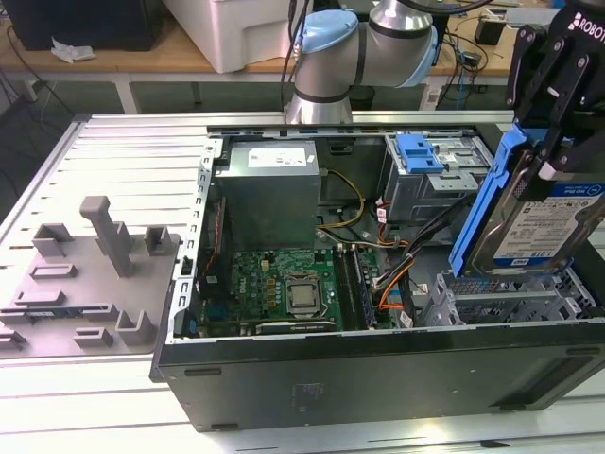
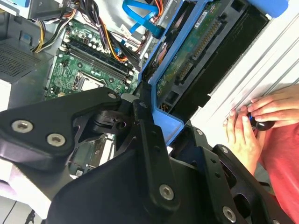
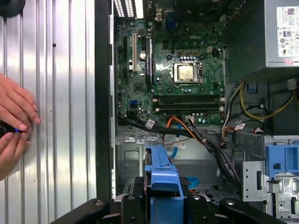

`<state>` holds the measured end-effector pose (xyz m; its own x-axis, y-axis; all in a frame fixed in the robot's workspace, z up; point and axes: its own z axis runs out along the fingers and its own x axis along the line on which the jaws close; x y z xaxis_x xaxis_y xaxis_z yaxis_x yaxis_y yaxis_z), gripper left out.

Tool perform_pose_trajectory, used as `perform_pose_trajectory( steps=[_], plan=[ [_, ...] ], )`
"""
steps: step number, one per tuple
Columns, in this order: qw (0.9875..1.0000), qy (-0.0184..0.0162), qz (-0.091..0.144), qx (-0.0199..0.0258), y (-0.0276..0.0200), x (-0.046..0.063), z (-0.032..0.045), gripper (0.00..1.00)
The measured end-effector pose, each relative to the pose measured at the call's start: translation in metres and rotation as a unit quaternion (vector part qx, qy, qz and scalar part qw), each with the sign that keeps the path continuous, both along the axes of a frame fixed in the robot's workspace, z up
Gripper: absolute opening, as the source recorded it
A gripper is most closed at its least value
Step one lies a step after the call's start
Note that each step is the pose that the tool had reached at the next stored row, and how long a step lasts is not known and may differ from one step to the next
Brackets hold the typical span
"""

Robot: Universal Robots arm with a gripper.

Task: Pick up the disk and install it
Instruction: 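Insert the disk into the insertion slot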

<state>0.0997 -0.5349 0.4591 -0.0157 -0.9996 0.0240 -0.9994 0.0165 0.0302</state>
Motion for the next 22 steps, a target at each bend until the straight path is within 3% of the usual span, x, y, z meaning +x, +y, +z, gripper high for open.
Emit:
perform_pose_trajectory(
  steps=[9, 22],
  plan=[
    [1.0, -0.0004, 0.0, 0.0032, 0.0001, 0.0001, -0.0033, 0.37],
    [1.0, -0.0004, 0.008, 0.0033, 0.0, 0.0001, -0.0074, 0.37]
  ],
)
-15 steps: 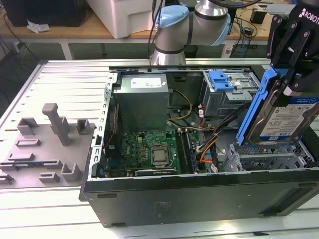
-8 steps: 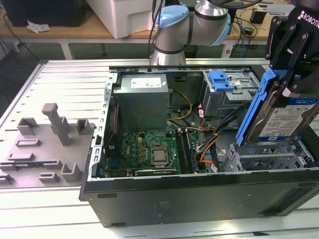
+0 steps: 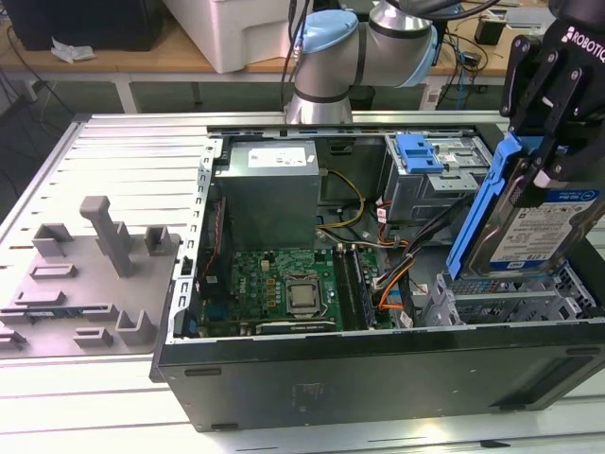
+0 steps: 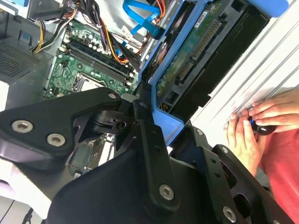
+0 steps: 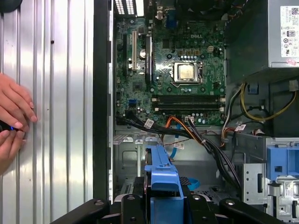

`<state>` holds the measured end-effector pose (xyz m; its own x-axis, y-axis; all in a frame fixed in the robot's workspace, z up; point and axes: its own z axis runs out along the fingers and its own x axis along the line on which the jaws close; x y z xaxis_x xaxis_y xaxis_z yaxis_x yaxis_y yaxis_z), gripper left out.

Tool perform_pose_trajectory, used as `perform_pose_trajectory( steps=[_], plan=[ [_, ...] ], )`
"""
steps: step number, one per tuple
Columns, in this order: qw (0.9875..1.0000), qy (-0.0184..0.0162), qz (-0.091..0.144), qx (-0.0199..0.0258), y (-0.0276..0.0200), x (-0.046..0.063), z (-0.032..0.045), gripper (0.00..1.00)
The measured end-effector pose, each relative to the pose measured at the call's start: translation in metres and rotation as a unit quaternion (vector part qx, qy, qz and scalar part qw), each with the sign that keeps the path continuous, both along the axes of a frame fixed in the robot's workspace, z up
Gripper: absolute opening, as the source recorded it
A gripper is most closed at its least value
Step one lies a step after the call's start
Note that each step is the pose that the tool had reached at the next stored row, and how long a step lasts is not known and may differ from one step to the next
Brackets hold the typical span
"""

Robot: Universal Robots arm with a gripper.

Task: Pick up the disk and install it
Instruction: 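Insert the disk into the insertion slot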

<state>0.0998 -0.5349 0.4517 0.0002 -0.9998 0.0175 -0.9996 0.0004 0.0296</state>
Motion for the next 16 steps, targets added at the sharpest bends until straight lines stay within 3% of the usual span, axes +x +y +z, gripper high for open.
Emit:
perform_pose_trajectory(
  steps=[16],
  plan=[
    [1.0, 0.0, 0.009, 0.0, 0.0, 0.0, -0.002, 0.37]
  ],
)
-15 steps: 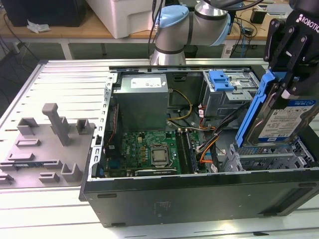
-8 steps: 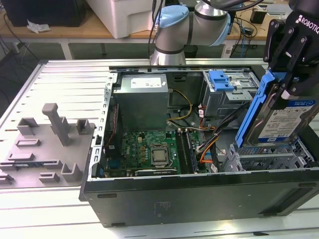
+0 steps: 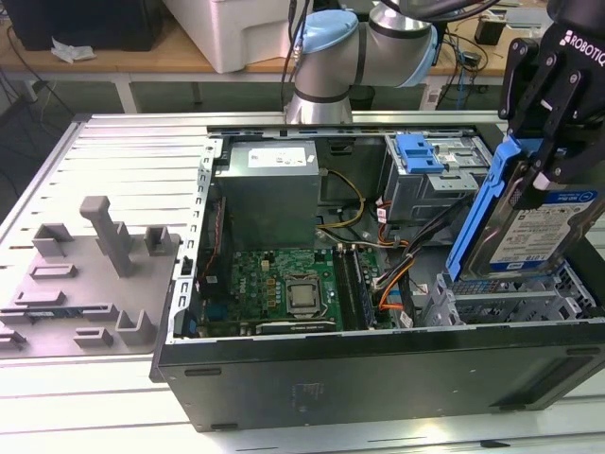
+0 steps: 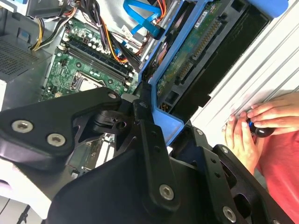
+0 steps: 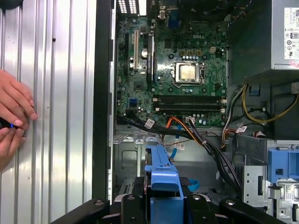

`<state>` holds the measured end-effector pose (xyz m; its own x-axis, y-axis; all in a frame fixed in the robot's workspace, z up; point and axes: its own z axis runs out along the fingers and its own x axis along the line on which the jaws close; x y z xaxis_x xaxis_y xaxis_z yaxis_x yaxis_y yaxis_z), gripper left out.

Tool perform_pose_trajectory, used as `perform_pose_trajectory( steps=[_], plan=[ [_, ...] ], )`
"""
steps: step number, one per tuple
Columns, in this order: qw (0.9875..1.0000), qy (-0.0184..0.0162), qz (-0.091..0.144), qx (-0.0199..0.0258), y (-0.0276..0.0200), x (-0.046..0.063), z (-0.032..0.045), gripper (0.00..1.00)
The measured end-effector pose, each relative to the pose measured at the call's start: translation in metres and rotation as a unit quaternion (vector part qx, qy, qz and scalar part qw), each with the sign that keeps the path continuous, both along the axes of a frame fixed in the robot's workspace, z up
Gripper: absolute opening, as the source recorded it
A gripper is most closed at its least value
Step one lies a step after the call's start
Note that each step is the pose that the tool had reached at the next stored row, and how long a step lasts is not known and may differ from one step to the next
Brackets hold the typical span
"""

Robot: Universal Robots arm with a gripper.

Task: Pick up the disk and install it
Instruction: 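Insert the disk into the insertion slot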

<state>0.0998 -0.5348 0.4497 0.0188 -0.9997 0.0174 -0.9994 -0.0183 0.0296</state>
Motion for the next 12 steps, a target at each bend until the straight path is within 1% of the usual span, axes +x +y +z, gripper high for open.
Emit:
perform_pose_trajectory(
  steps=[12],
  plan=[
    [1.0, 0.0, -0.003, -0.0001, -0.0011, 0.0, -0.0009, 0.37]
  ],
)
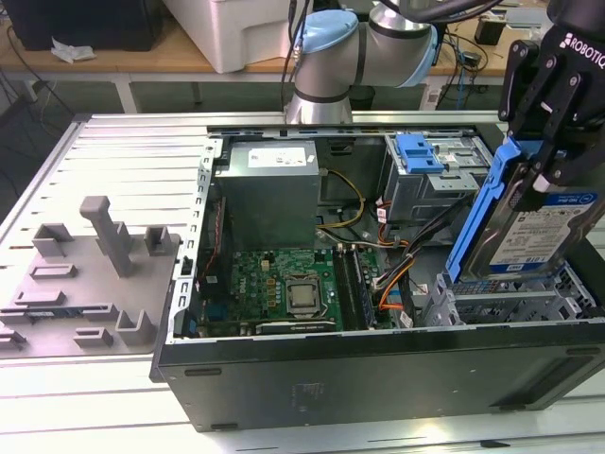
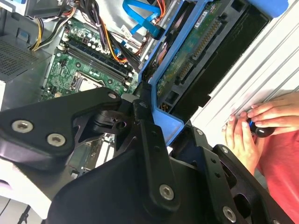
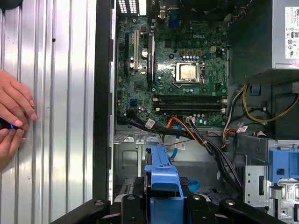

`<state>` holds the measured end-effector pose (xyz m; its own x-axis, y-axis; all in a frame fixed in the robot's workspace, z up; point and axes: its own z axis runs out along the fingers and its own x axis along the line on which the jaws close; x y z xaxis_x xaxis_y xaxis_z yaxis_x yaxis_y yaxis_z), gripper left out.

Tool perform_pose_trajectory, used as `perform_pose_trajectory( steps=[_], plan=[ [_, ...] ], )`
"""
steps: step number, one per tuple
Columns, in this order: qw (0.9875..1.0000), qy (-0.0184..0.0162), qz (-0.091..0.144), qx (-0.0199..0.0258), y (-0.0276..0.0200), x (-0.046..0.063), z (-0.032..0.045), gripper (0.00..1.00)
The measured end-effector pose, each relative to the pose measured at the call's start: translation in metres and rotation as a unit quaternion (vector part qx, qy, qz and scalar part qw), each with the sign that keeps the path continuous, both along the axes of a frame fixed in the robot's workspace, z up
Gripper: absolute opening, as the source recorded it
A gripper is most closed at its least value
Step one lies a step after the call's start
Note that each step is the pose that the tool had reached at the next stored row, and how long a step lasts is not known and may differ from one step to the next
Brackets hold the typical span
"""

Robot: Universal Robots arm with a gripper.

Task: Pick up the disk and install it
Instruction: 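Insert the disk into the insertion slot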

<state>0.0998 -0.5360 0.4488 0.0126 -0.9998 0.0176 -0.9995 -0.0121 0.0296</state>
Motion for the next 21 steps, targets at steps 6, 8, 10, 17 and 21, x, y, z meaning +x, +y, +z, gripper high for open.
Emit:
perform_pose_trajectory(
  steps=[6, 8, 10, 17, 21],
  plan=[
    [1.0, 0.0, -0.006, 0.0003, -0.0002, 0.0, -0.0005, 0.37],
    [1.0, 0.0, -0.006, 0.0002, -0.0006, 0.0, -0.0006, 0.37],
    [1.0, 0.0, -0.006, 0.0001, -0.0013, 0.0, -0.0007, 0.37],
    [1.0, 0.0, -0.006, 0.0003, -0.0015, 0.0, -0.0024, 0.37],
    [1.0, 0.0, -0.006, 0.0003, -0.0015, 0.0, -0.0031, 0.37]
  ],
)
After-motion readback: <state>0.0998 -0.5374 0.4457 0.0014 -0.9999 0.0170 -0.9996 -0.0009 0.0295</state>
